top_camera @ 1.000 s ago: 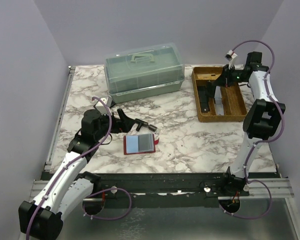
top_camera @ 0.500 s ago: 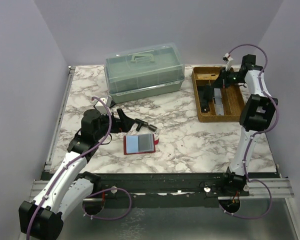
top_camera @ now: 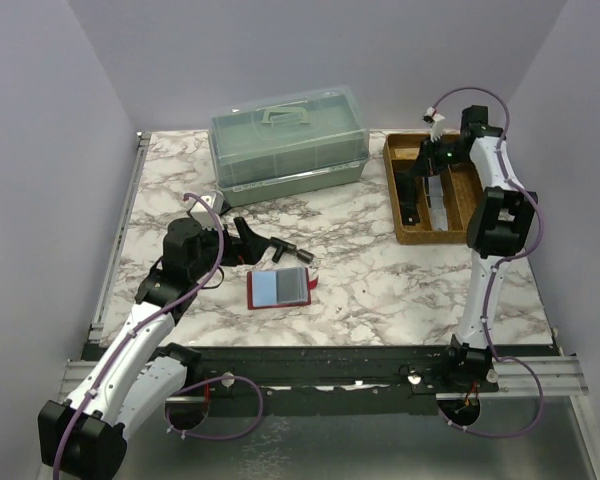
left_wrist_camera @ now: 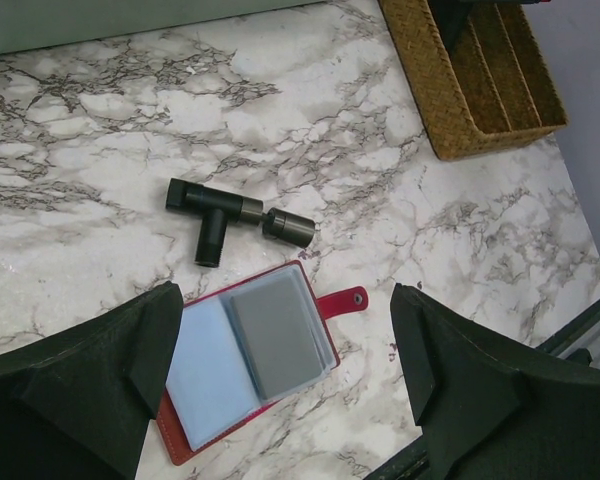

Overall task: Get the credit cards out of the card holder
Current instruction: Place the credit card in the storage box, then remove the credit card from the card holder.

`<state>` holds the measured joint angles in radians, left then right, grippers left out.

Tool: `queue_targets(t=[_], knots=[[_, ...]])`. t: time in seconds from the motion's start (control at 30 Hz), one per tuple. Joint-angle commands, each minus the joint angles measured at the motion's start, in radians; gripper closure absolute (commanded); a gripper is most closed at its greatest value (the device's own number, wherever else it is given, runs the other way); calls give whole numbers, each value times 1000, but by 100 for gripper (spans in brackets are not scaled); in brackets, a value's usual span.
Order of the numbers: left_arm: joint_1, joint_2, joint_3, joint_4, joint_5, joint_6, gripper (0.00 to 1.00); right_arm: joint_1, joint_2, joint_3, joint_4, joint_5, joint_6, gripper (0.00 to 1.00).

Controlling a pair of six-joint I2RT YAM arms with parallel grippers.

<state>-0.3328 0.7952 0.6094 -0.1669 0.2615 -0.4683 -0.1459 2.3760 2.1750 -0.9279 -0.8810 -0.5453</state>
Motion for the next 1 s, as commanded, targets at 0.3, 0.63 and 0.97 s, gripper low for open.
queue_targets(t=[0.3,0.63,0.97], knots=[[9,39,-17,62,154,-57,1,45,-161,-56,248,391,212,58],[-23,101,17,26,256,-276,1,45,-721,-741,437,-220,148,44],[-465,219,88,-178,-322,-309,5,45,-1018,-1185,499,-426,75,42]])
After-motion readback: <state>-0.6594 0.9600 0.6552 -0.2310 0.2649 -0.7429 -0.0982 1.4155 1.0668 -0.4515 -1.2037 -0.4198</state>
